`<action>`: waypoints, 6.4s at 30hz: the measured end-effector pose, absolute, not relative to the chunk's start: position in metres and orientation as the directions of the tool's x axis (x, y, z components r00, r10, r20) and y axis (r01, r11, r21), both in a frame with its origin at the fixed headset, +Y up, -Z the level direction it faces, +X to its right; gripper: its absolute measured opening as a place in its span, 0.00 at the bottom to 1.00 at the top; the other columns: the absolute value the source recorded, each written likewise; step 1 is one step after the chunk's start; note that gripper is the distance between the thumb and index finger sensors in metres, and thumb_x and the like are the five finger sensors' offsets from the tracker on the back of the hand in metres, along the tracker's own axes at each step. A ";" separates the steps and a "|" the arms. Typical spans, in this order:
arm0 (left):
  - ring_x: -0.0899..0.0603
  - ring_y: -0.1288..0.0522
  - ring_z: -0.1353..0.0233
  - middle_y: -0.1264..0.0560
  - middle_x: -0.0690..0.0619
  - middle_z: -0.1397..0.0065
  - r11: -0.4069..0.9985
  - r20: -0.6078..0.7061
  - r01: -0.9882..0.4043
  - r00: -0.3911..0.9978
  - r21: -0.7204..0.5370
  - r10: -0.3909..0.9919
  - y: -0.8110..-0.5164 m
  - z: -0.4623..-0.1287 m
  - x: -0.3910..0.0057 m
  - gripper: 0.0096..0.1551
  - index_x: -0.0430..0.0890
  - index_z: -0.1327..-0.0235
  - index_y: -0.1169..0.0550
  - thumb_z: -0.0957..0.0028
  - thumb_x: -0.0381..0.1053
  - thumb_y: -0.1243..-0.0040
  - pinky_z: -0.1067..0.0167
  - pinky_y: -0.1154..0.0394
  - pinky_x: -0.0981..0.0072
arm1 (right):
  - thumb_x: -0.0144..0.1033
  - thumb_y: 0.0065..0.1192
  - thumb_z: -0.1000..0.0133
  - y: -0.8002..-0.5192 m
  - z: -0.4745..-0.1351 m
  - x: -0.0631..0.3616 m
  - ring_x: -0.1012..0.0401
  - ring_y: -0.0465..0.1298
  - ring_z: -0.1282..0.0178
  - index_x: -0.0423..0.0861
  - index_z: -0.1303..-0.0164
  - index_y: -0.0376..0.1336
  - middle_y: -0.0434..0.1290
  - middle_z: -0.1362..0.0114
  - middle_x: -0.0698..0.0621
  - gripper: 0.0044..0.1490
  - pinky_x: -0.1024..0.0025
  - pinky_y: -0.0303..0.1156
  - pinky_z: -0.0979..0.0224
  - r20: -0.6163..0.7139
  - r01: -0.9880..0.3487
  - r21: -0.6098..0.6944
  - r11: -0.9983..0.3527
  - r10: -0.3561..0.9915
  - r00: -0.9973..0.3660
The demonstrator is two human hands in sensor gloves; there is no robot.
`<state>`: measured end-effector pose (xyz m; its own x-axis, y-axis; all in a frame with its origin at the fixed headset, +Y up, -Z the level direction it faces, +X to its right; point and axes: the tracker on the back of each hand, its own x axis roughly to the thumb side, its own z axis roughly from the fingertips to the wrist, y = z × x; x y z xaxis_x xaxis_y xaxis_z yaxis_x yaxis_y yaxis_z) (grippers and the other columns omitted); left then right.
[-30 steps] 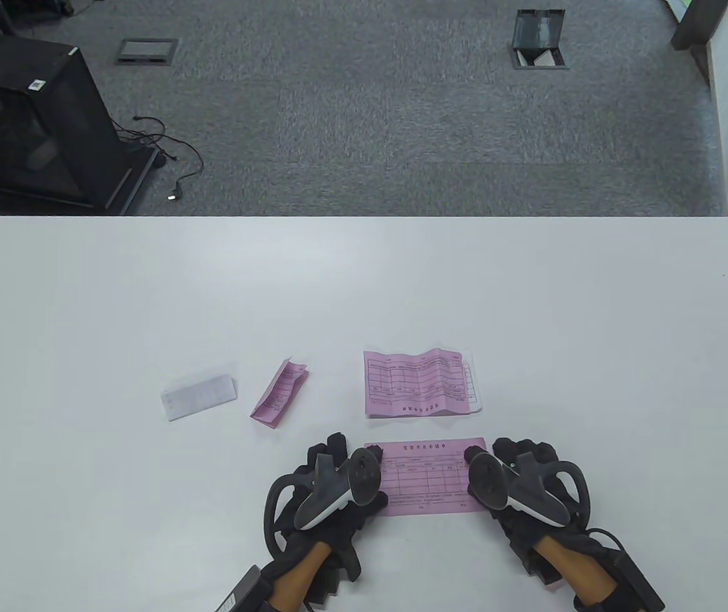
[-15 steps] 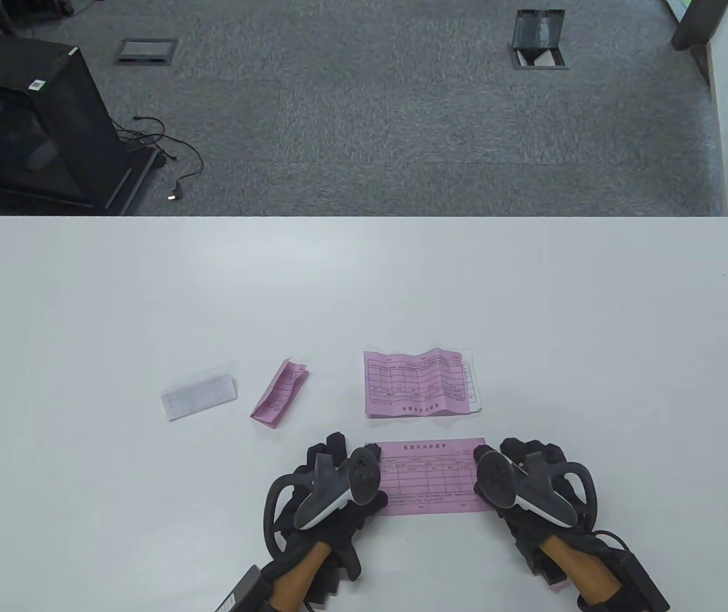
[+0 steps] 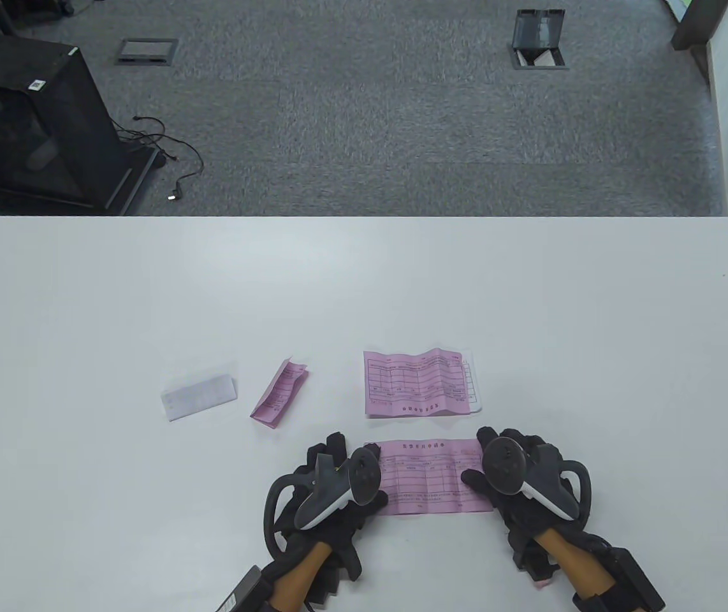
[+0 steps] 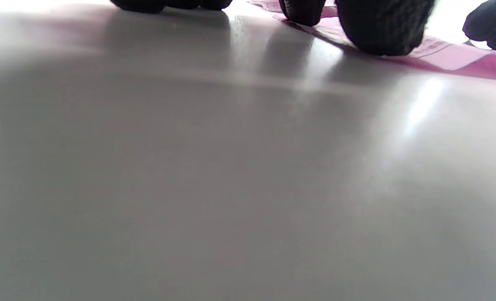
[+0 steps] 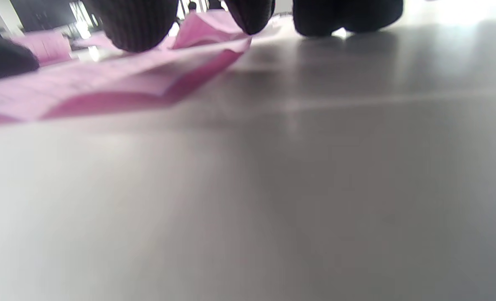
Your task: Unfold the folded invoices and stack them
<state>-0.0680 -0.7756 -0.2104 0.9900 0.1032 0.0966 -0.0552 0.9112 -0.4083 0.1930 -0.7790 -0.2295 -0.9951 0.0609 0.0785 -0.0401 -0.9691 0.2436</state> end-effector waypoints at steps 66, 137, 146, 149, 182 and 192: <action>0.23 0.48 0.22 0.46 0.34 0.15 0.004 0.026 -0.849 -0.011 -0.529 1.000 -0.760 -0.206 -0.119 0.67 0.47 0.19 0.62 0.52 0.67 0.33 0.30 0.40 0.36 | 0.49 0.60 0.47 -0.676 -0.183 0.195 0.44 0.69 0.30 0.55 0.46 0.66 0.70 0.31 0.47 0.21 0.38 0.59 0.26 0.382 -0.808 -0.026 -0.589 0.741 -0.552; 0.49 0.17 0.59 0.14 0.47 0.51 0.753 -0.122 -0.654 0.756 -0.077 0.644 -0.728 -0.268 -0.086 0.37 0.46 0.26 0.29 0.49 0.50 0.28 0.61 0.20 0.62 | 0.48 0.64 0.48 -0.710 -0.290 0.208 0.54 0.80 0.58 0.47 0.49 0.71 0.80 0.61 0.53 0.23 0.46 0.68 0.33 -0.029 -0.529 0.006 -0.849 0.529 -0.848; 0.50 0.18 0.59 0.15 0.48 0.52 0.810 -0.234 -0.567 0.817 -0.150 0.528 -0.741 -0.315 -0.073 0.41 0.47 0.24 0.32 0.50 0.53 0.27 0.61 0.21 0.62 | 0.50 0.64 0.49 -0.729 -0.340 0.195 0.54 0.80 0.58 0.48 0.50 0.71 0.80 0.61 0.53 0.23 0.46 0.67 0.33 -0.127 -0.323 0.048 -0.945 0.315 -0.941; 0.50 0.19 0.59 0.15 0.48 0.52 0.837 -0.257 -0.520 0.844 -0.169 0.472 -0.751 -0.325 -0.069 0.42 0.47 0.23 0.33 0.50 0.53 0.27 0.60 0.21 0.62 | 0.50 0.64 0.49 -0.741 -0.352 0.192 0.54 0.80 0.58 0.48 0.50 0.71 0.80 0.61 0.53 0.24 0.46 0.67 0.33 -0.156 -0.286 0.081 -0.955 0.272 -0.950; 0.51 0.19 0.58 0.16 0.53 0.56 0.920 -0.290 -0.313 0.926 -0.237 0.241 -0.775 -0.345 -0.055 0.45 0.46 0.22 0.35 0.50 0.55 0.27 0.57 0.21 0.61 | 0.63 0.61 0.54 -0.773 -0.367 0.196 0.51 0.78 0.50 0.49 0.37 0.65 0.78 0.53 0.52 0.41 0.42 0.63 0.30 -0.220 0.029 0.102 -0.994 -0.050 -0.974; 0.44 0.18 0.50 0.17 0.45 0.44 0.931 -0.242 -0.351 0.916 -0.096 0.320 -0.759 -0.323 -0.065 0.46 0.45 0.22 0.36 0.50 0.57 0.29 0.52 0.21 0.55 | 0.62 0.55 0.50 -0.755 -0.346 0.222 0.46 0.75 0.42 0.48 0.31 0.60 0.76 0.42 0.46 0.42 0.38 0.61 0.29 -0.252 -0.283 0.068 -0.957 0.258 -0.933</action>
<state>-0.0651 -0.7592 -0.3231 0.9160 0.3199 -0.2421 -0.3508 0.9315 -0.0963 0.2216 -0.7548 -0.3460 -0.9328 0.2576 -0.2520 -0.2826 -0.9568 0.0679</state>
